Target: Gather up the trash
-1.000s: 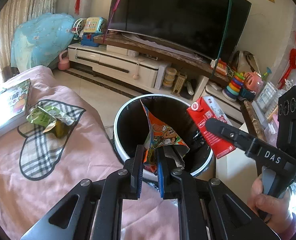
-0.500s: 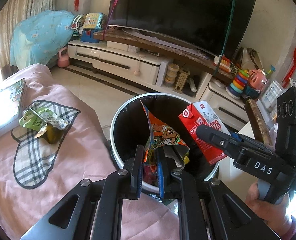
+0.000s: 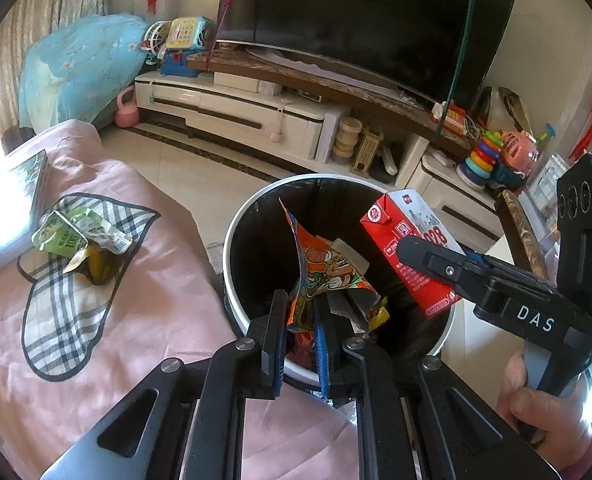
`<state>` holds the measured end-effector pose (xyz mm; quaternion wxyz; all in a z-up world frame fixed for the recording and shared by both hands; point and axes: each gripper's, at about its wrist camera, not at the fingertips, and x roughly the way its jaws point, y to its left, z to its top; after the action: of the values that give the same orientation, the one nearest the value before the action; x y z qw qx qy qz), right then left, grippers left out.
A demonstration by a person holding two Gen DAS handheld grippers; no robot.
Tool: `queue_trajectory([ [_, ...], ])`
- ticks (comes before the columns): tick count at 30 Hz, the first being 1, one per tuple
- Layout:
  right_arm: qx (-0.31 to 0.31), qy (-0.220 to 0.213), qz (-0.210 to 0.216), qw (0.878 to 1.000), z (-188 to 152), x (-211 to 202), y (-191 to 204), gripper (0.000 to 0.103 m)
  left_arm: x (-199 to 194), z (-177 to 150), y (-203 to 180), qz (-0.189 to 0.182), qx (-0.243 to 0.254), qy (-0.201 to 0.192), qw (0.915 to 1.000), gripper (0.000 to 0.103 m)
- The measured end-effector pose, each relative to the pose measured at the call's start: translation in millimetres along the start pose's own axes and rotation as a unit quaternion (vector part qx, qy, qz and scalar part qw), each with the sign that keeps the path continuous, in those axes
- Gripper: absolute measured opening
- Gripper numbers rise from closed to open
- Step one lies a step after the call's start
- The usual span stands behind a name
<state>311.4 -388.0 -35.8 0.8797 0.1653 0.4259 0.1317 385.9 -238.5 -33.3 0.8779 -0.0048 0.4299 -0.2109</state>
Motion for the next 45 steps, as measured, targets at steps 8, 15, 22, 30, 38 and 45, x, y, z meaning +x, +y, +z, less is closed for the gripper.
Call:
queue_trajectory([
  [8,0.009,0.004,-0.008,1.000,6,2,-3,0.053,0,4,2,0.006,0.002,0.011,0.9999,0.037],
  [15,0.025,-0.014,0.004,1.000,6,-19,-2,0.068,-25,-6,9,0.013,-0.005,-0.011,0.9998,0.049],
  [22,0.027,-0.046,0.009,0.999,-13,-52,22,0.096,-66,-47,30,-0.001,-0.045,-0.024,0.9987,0.057],
  [30,0.032,-0.080,0.001,0.996,-71,-86,62,0.100,-129,-128,57,0.018,-0.088,-0.068,0.9936,0.071],
  [38,0.015,-0.105,-0.037,0.994,-123,-103,102,0.101,-184,-181,60,0.054,-0.074,-0.113,0.9894,0.074],
  [45,-0.061,-0.208,-0.086,0.972,-135,-157,147,0.103,-243,-227,42,0.080,-0.065,-0.206,0.9732,0.102],
])
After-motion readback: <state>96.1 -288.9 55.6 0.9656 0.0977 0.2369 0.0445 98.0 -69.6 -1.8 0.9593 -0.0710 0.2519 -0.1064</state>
